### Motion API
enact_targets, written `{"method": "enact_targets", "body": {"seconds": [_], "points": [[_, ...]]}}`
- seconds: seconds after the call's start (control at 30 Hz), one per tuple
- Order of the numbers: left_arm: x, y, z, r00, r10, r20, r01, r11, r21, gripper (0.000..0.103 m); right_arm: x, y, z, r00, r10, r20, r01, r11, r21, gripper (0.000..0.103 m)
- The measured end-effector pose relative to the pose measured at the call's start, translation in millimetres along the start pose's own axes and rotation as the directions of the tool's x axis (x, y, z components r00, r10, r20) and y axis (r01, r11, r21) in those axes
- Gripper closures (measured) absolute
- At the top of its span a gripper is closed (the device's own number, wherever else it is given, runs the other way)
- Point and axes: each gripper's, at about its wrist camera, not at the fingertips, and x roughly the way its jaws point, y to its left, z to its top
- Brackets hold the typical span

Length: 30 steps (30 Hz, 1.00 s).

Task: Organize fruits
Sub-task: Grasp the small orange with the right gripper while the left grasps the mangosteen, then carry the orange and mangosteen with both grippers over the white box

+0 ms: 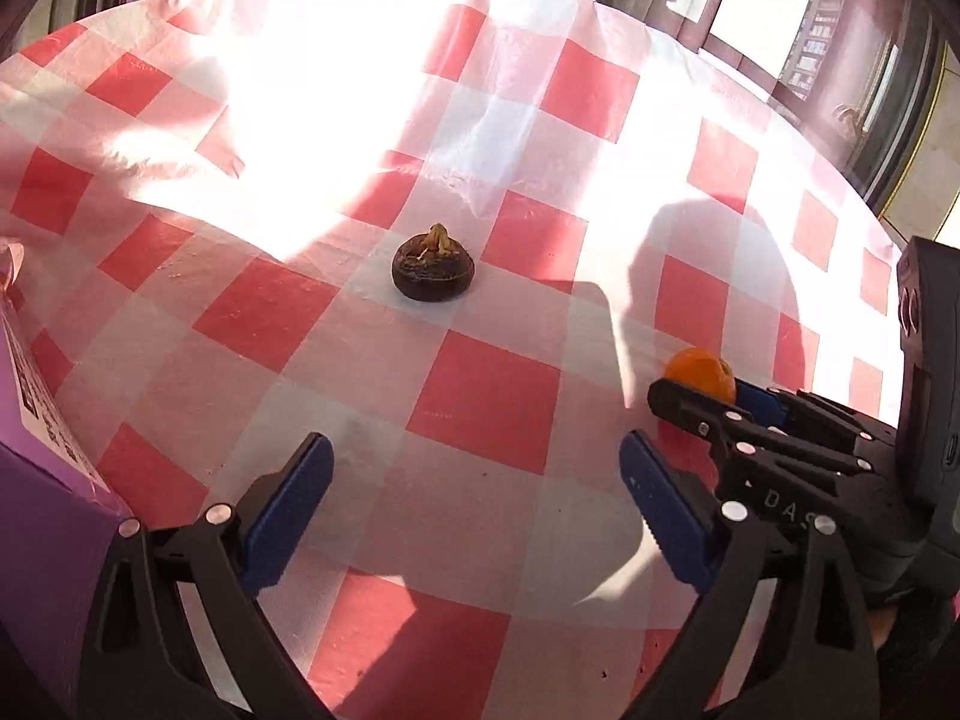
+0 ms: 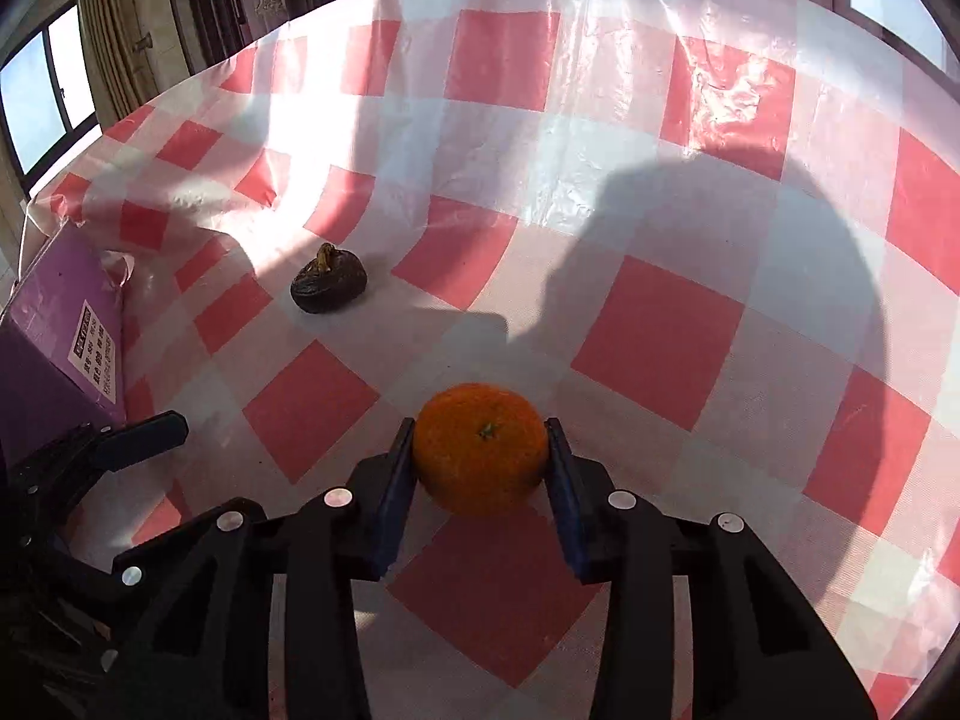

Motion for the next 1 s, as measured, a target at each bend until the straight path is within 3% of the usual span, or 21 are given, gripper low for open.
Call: {"method": "enact_targets", "body": {"seconds": [0.13,0.23,0.3,0.37,0.67,1.0], "points": [[36.4,12.9,38.0,0.998,0.057,-0.019,-0.058,0.997,-0.053,0.009,-18.0,-20.1,-20.4,0.999,-0.042,0.031,0.037,0.989,0.145,0.063],[57.9,7.8,60.1,0.990,0.142,-0.026,-0.142,0.990,-0.007,0.012,-22.9,-21.1,-27.7,0.999,-0.024,0.042,0.017,0.985,0.174,0.063],[64.1,-0.8,64.3,0.973,0.229,-0.029,-0.227,0.972,0.057,0.024,-22.4,-19.0,-29.2,0.999,-0.020,0.042,0.012,0.984,0.178,0.063],[59.5,-7.2,60.6,0.974,0.226,-0.007,-0.224,0.969,0.106,0.062,-22.4,-18.9,-29.2,0.999,-0.022,0.041,0.015,0.984,0.177,0.063],[23.0,-10.9,32.8,0.978,0.206,-0.027,-0.200,0.967,0.157,0.062,-32.3,-7.1,-40.1,0.998,-0.033,0.059,0.020,0.978,0.208,0.063],[-83.6,-15.6,4.0,0.986,0.159,0.049,-0.166,0.970,0.178,0.062,-90.5,45.3,-63.9,0.995,-0.034,0.092,0.013,0.975,0.220,0.063]]}}
